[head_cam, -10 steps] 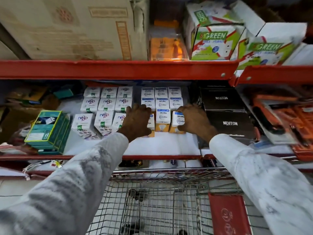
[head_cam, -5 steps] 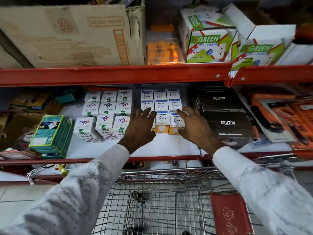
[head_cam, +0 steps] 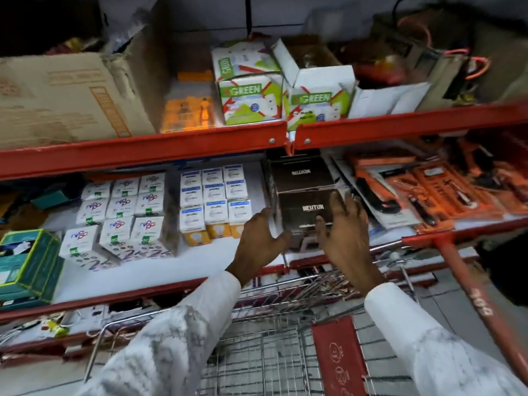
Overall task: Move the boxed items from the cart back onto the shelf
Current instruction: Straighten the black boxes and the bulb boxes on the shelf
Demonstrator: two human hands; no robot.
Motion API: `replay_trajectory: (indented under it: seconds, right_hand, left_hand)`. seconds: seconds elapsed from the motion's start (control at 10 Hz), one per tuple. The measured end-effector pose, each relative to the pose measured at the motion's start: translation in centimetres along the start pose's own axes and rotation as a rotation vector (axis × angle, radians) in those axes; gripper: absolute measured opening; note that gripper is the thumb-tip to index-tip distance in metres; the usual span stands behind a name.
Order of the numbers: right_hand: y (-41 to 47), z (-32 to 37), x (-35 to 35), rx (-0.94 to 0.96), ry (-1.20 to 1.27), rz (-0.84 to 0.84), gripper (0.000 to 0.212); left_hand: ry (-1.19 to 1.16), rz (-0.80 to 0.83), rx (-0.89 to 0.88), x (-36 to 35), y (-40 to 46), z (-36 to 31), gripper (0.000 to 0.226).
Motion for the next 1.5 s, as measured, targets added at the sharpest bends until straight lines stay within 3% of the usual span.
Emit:
replay_trajectory:
  seconds: [0.1, 0.2, 0.3, 0.7, 0.8, 0.9, 1.0, 1.1, 1.2, 1.3, 1.4, 1.5]
  right_hand:
    - [0.8, -2.7, -0.4, -0.082, 0.152, 0.121, 0.069]
    - [1.4, -4.3, -0.3, -0.123, 0.289, 0.175, 0.047]
    - [1.6, -4.9, 0.3, -0.087, 0.362, 0.155, 0.035]
    - [2.3, -6.7, 0.6, -0.070, 0.424, 0.156, 0.044]
    - [2.0, -7.3, 0.8, -0.080, 0.415, 0.115, 0.048]
    - [0.6, -6.5, 2.2, -0.053, 0.361, -0.075, 0.058]
    - [-1.8, -2.1, 3.4, 0.166, 0.421, -0.276, 0.047]
    - [-3.5, 3.0, 0.6, 0.256, 0.596, -0.174, 0.038]
    - [-2.5, 6.2, -4.6, -0.014, 0.939, 0.114, 0.045]
    - [0.3, 8.6, -8.2, -0.446, 1.491, 0.407, 0.052]
    - [1.8, 10.1, -10.6, -0.594, 1.637, 0.468, 0.061]
    - [2.6, 11.2, -11.8, -0.600, 1.641, 0.445, 0.075]
  left_hand:
    - [-0.257, -0.041, 0.115, -2.2, 0.8, -1.6, 0.042]
    - [-0.337, -0.082, 0.162, -4.1, 1.8, -1.9, 0.029]
    - [-0.346, -0.110, 0.160, -5.0, 2.4, -2.1, 0.031]
    - [-0.415, -0.149, 0.132, -6.8, 2.9, -2.5, 0.038]
    - [-0.426, -0.108, 0.131, -7.0, 2.8, -2.5, 0.045]
    - [-0.507, -0.145, 0.213, -6.7, 2.0, -0.8, 0.054]
    - [-0.905, -0.276, 0.378, -4.8, -0.3, 3.2, 0.051]
    - [-1.212, -0.416, 0.500, -2.2, -2.8, 8.1, 0.036]
    - [-1.334, -0.369, 0.489, -0.2, -4.0, 11.0, 0.040]
    - [-1.083, -0.203, 0.396, 1.4, -3.9, 11.6, 0.105]
    - [-1.147, -0.211, 0.349, 2.6, -2.8, 13.1, 0.059]
    - [-1.292, -0.261, 0.372, 3.0, -1.7, 14.4, 0.066]
Point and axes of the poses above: each hand's wrist, its own y-axis towards the middle knuckle, its own x-axis out of the back of the hand, z = x × y, the point moved 2 cm from there along y, towards the middle knuckle, and after that the axes turned 11 degrees about z, right-handed, at the moved point
